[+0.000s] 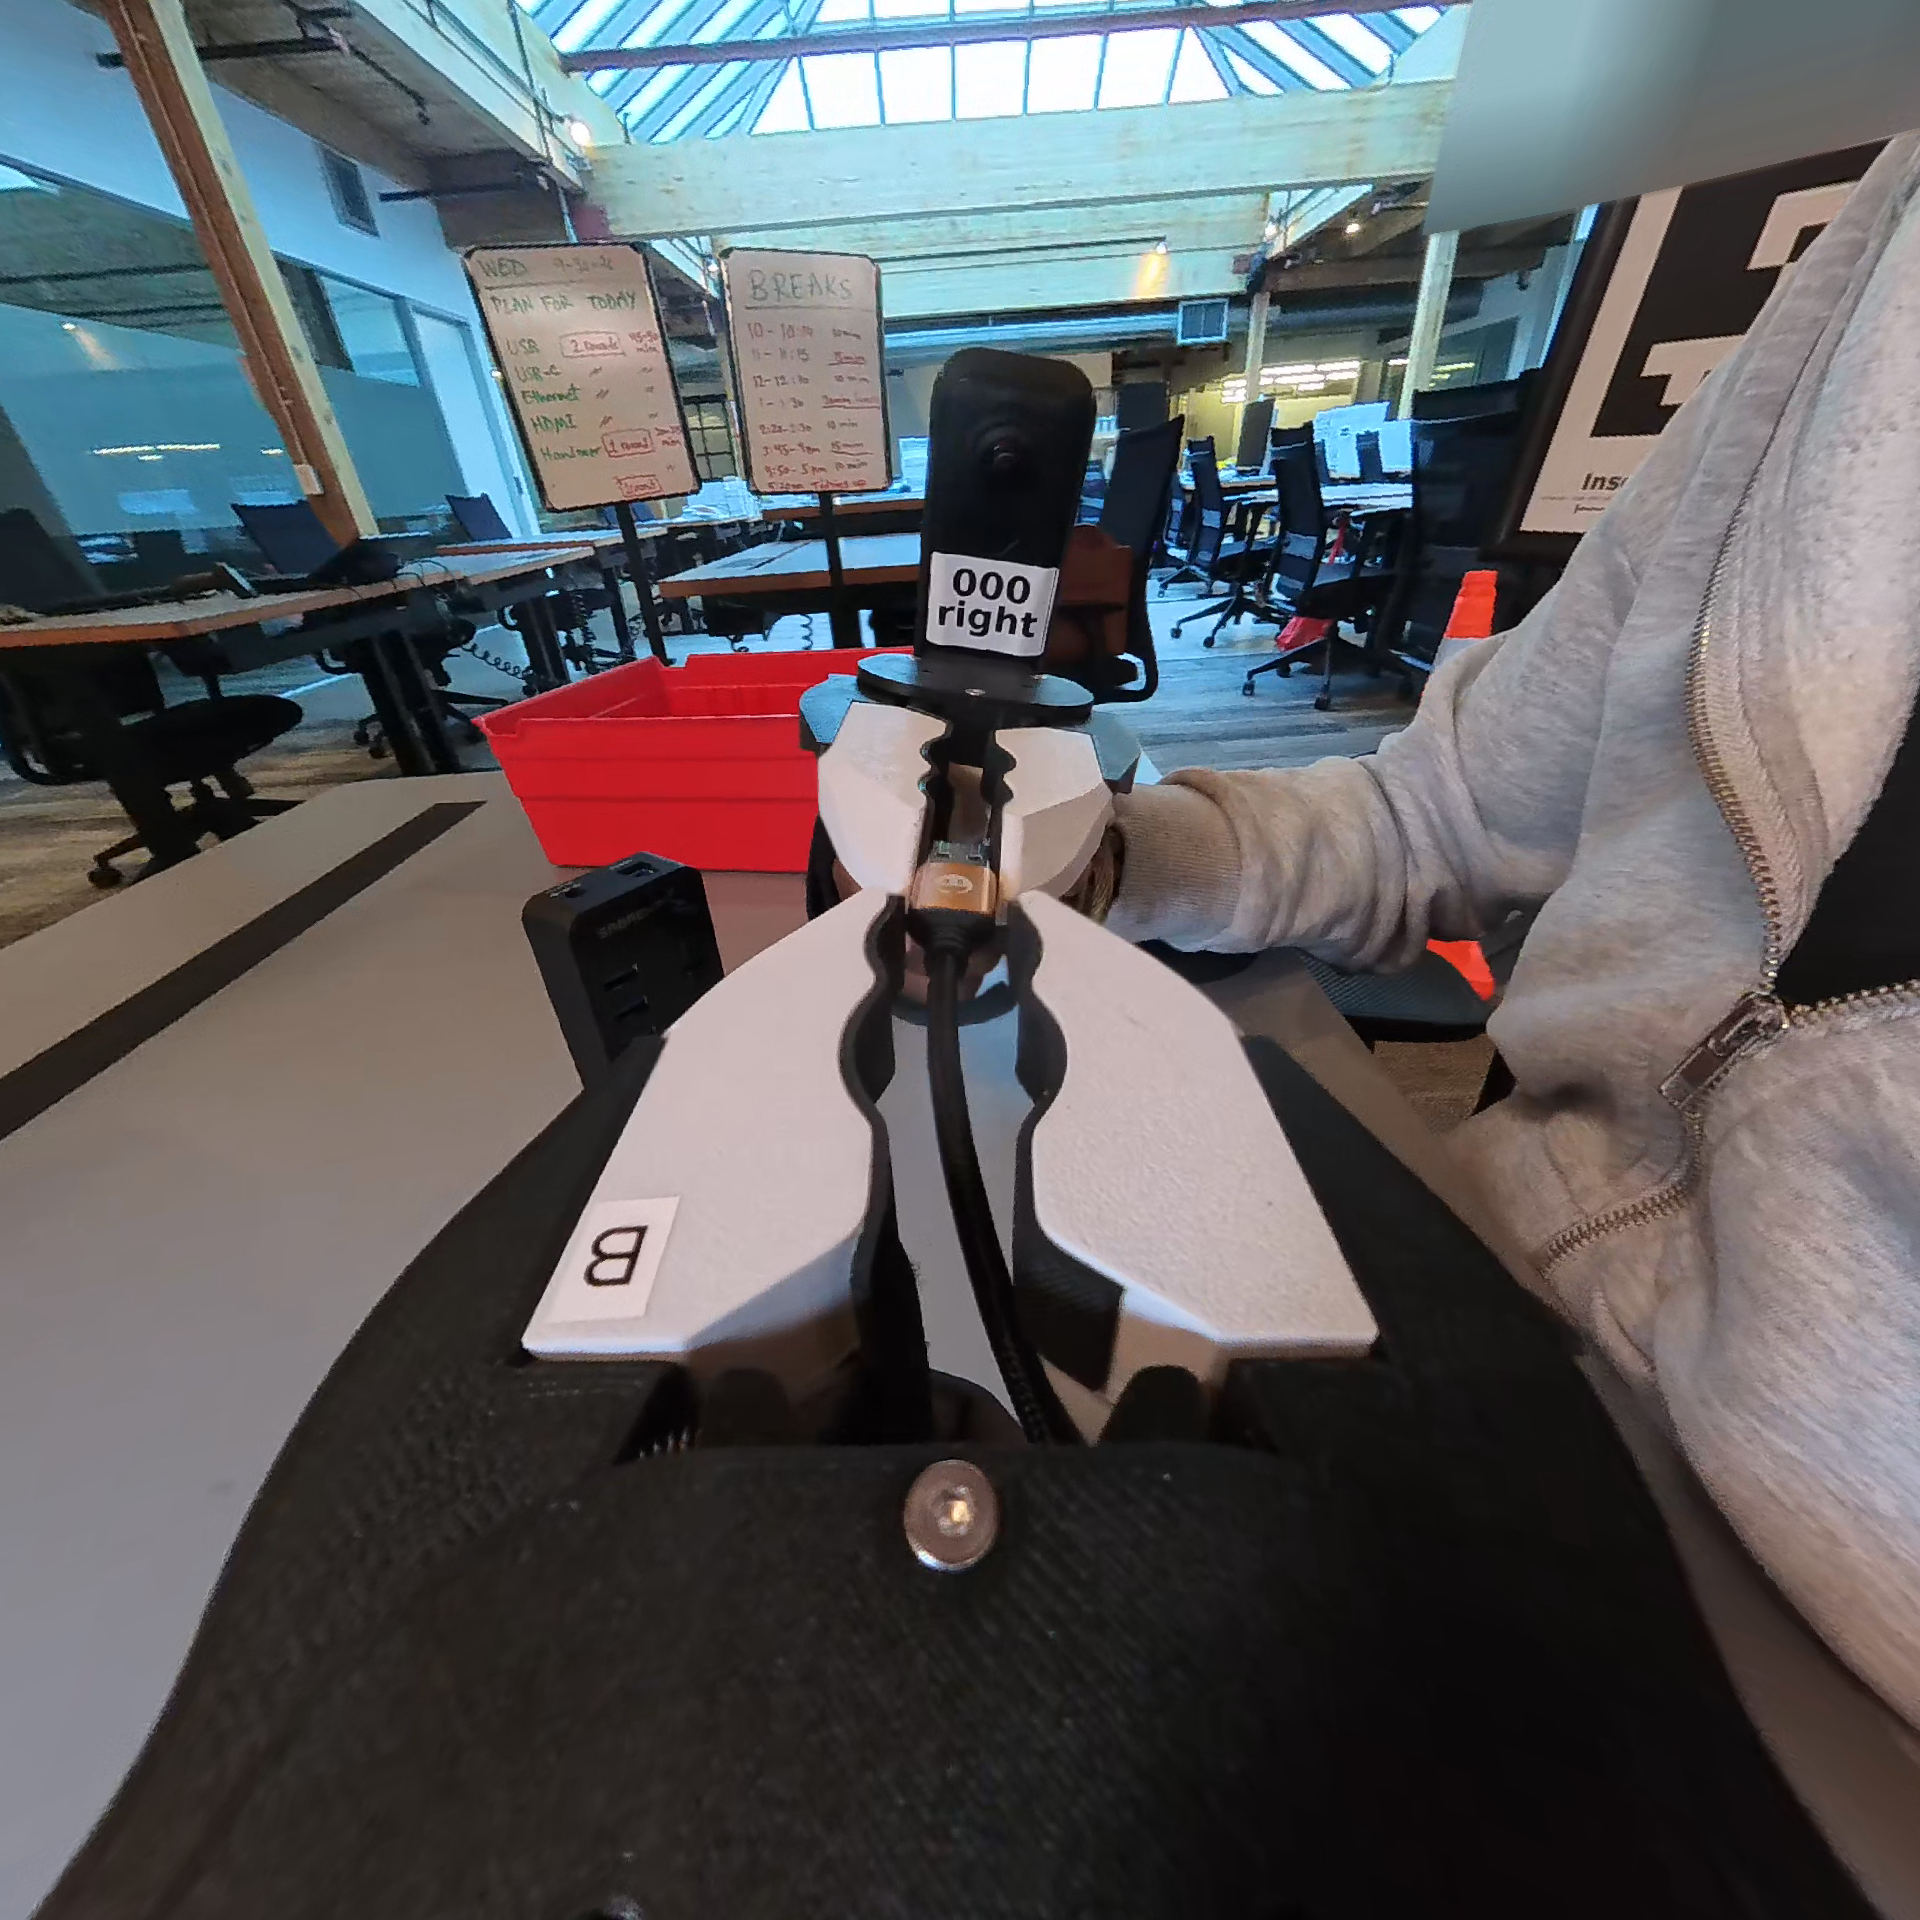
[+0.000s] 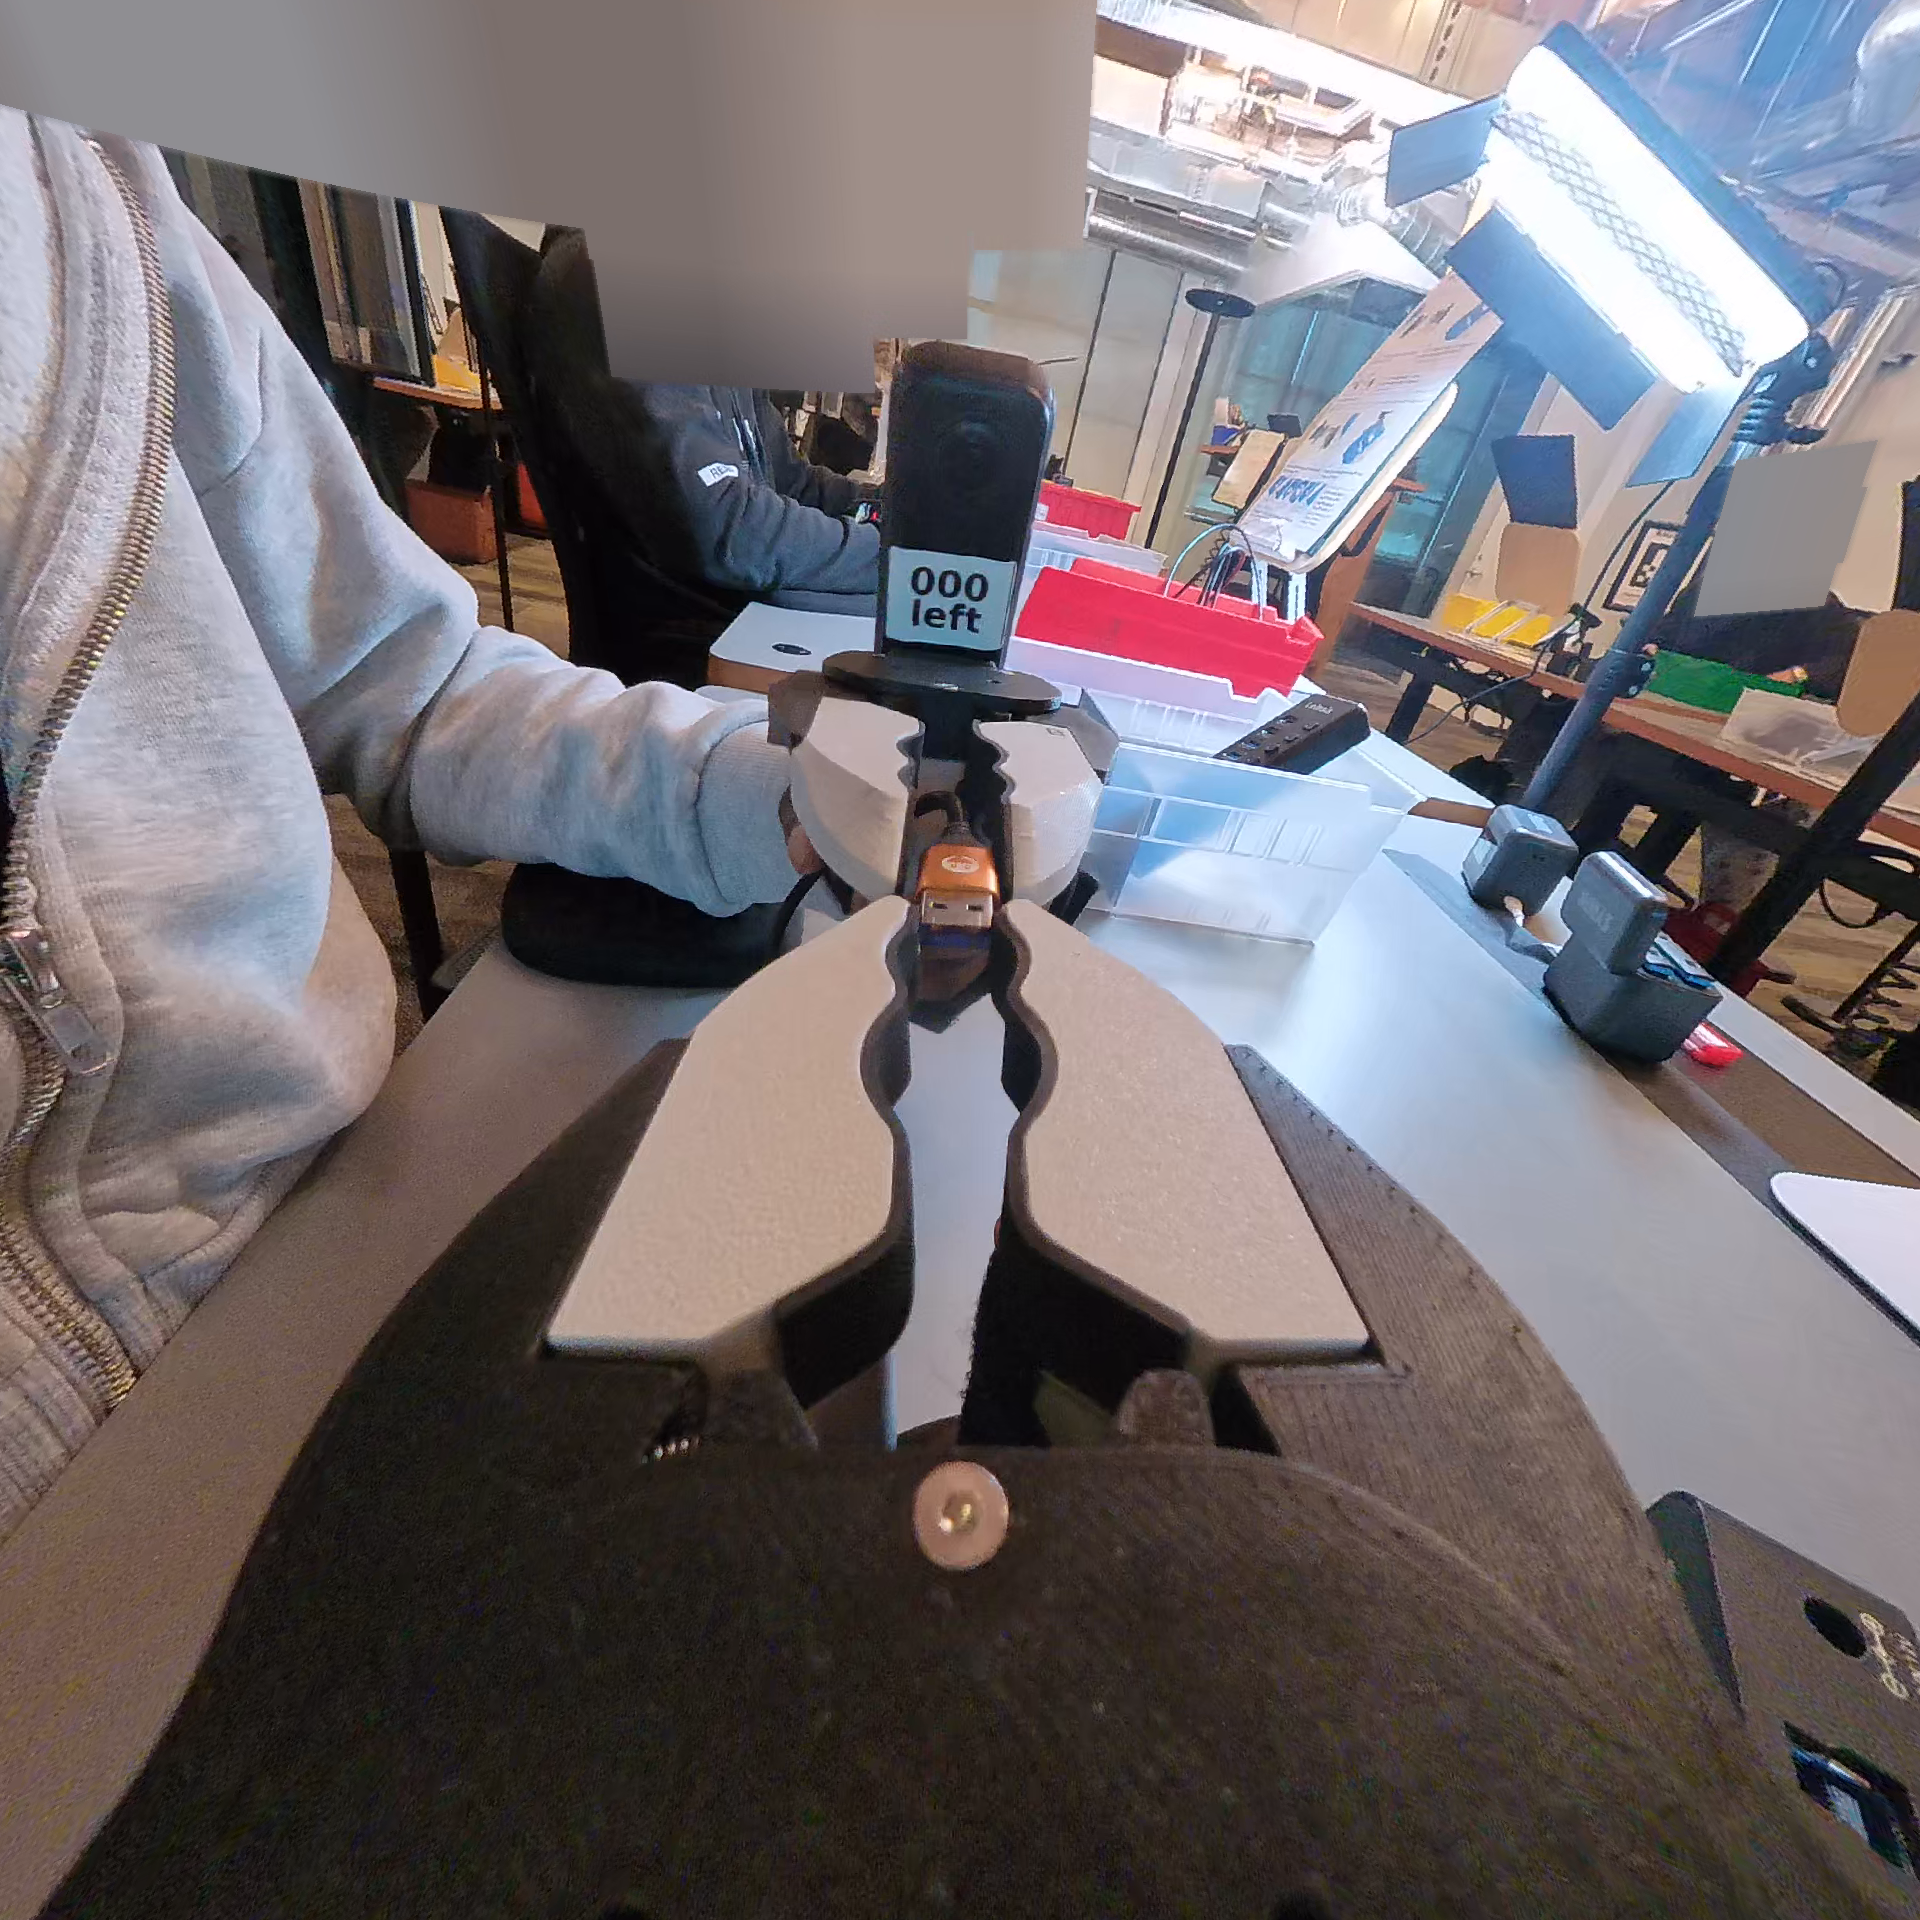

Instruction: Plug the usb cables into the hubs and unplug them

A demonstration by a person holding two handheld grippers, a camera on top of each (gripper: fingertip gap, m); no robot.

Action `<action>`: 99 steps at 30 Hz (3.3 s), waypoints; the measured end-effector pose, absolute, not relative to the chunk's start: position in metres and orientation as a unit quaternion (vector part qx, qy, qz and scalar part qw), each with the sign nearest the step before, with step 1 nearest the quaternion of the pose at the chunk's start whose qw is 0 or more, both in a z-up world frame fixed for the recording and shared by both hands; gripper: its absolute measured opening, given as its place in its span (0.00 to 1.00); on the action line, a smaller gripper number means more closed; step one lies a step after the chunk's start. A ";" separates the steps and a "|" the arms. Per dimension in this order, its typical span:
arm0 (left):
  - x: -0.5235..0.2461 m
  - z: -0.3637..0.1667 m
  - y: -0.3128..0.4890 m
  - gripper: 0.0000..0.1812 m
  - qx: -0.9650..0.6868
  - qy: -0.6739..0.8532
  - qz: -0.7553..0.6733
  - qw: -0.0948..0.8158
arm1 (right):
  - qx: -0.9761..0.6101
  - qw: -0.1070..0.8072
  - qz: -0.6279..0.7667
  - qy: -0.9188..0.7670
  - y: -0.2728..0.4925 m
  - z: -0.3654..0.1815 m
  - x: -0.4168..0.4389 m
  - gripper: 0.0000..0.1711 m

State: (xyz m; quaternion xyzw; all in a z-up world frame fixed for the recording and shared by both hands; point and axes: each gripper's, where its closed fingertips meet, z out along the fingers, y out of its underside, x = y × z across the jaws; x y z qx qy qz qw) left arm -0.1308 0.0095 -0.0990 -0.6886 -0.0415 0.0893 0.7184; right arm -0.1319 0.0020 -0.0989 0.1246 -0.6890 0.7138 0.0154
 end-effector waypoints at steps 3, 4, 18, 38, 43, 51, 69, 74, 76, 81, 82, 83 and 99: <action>-0.132 -0.101 0.010 0.09 -0.692 -0.041 0.099 0.714 | 0.124 0.014 0.713 -0.690 0.002 -0.099 -0.132 0.07; -0.132 -0.101 0.010 0.09 -0.692 -0.040 0.099 0.714 | 0.124 0.014 0.713 -0.690 0.002 -0.099 -0.132 0.07; -0.175 -0.115 -0.005 0.09 -0.703 -0.154 0.158 0.676 | -0.134 0.181 0.668 -0.709 0.079 -0.079 -0.249 0.51; -0.184 -0.113 -0.013 0.09 -0.694 -0.180 0.187 0.671 | -0.205 0.100 0.481 -0.847 0.074 -0.194 -0.272 0.16; -0.200 -0.107 -0.025 0.09 -0.670 -0.219 0.276 0.654 | -0.291 0.042 0.631 -0.718 0.052 -0.139 -0.273 0.16; -0.205 -0.105 -0.026 0.09 -0.671 -0.211 0.400 0.588 | -0.323 -0.025 0.711 -0.624 0.027 -0.114 -0.255 0.16; -0.191 -0.082 -0.024 0.09 -0.619 -0.148 0.502 0.585 | -0.188 0.147 0.744 -0.624 0.012 -0.081 -0.218 0.16; -0.191 -0.090 -0.018 0.09 -0.640 -0.109 0.552 0.523 | -0.204 0.112 0.743 -0.628 0.007 -0.088 -0.217 0.16; -0.191 -0.094 -0.016 0.09 -0.648 -0.095 0.571 0.496 | -0.207 0.102 0.743 -0.628 0.005 -0.090 -0.216 0.16; -0.193 -0.098 -0.016 0.09 -0.655 -0.090 0.585 0.470 | -0.208 0.107 0.740 -0.630 0.004 -0.091 -0.216 0.16; -0.194 -0.099 -0.016 0.09 -0.657 -0.093 0.585 0.467 | -0.208 0.111 0.739 -0.631 0.004 -0.091 -0.216 0.16; -0.195 -0.099 -0.017 0.09 -0.657 -0.095 0.585 0.466 | -0.208 0.115 0.739 -0.631 0.004 -0.091 -0.217 0.16; -0.199 -0.104 -0.019 0.09 -0.671 -0.142 0.534 0.495 | -0.210 0.123 0.731 -0.637 0.003 -0.096 -0.218 0.16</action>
